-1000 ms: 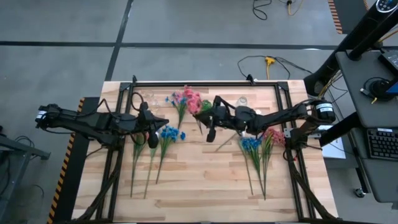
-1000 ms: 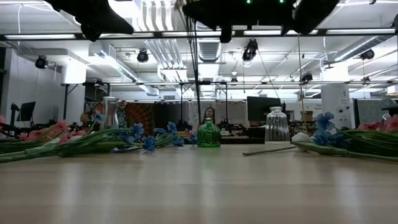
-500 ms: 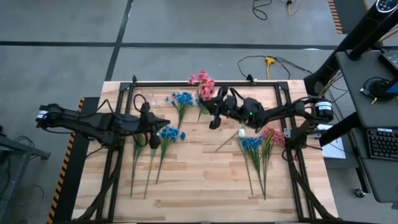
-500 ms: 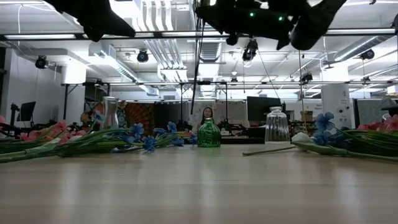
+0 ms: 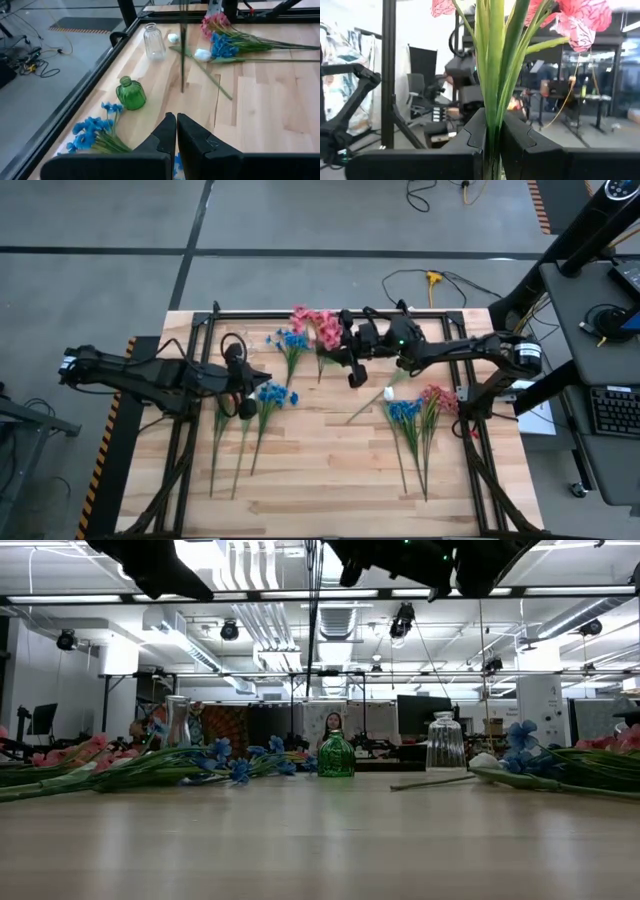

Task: Sort flowers into vase by color
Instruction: Put the middle pink flowers into the green vase

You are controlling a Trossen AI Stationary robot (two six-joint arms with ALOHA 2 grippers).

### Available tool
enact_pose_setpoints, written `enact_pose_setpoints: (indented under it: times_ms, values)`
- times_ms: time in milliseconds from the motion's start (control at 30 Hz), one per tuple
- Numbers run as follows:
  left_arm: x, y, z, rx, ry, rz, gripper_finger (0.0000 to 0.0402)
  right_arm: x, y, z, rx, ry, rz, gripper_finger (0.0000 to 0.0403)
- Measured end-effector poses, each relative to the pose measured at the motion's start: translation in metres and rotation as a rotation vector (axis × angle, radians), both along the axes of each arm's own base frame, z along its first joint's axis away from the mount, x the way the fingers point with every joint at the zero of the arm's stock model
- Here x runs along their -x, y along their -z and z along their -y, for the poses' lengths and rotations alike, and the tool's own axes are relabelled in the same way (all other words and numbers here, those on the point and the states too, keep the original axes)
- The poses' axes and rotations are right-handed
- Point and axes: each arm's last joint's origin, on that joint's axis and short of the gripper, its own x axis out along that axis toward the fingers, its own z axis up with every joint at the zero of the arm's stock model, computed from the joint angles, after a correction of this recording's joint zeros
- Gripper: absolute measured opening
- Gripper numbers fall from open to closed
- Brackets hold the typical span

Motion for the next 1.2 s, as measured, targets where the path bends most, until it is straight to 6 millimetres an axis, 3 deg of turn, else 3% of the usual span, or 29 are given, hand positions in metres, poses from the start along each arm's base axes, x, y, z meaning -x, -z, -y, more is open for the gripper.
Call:
enact_pose_setpoints:
  times_ms: [233,400,633,867,1000,1200]
  values:
    - [0.001,0.013,0.002,-0.063,0.11,-0.075,0.0,0.005,-0.003,0.008,0.006,0.073,0.004,0.0028]
    - [0.0,0.009,0.006,-0.049,0.276,-0.08,0.0,0.016,-0.012,0.02,-0.138,0.185,-0.042,0.0028]
    - [-0.001,0.001,0.006,-0.105,0.306,-0.042,0.0,0.037,-0.029,0.01,-0.163,0.247,-0.144,0.0028]
    - [-0.002,0.0,0.008,-0.159,0.421,-0.046,0.0,0.058,-0.045,0.01,-0.113,0.299,-0.111,0.0028]
    - [-0.002,0.001,0.014,-0.172,0.649,-0.039,0.0,0.062,-0.04,0.017,-0.084,0.302,-0.075,0.0028]
    - [0.001,-0.002,0.009,-0.211,0.636,-0.03,0.0,0.051,-0.02,0.032,-0.067,0.313,-0.005,0.0028]
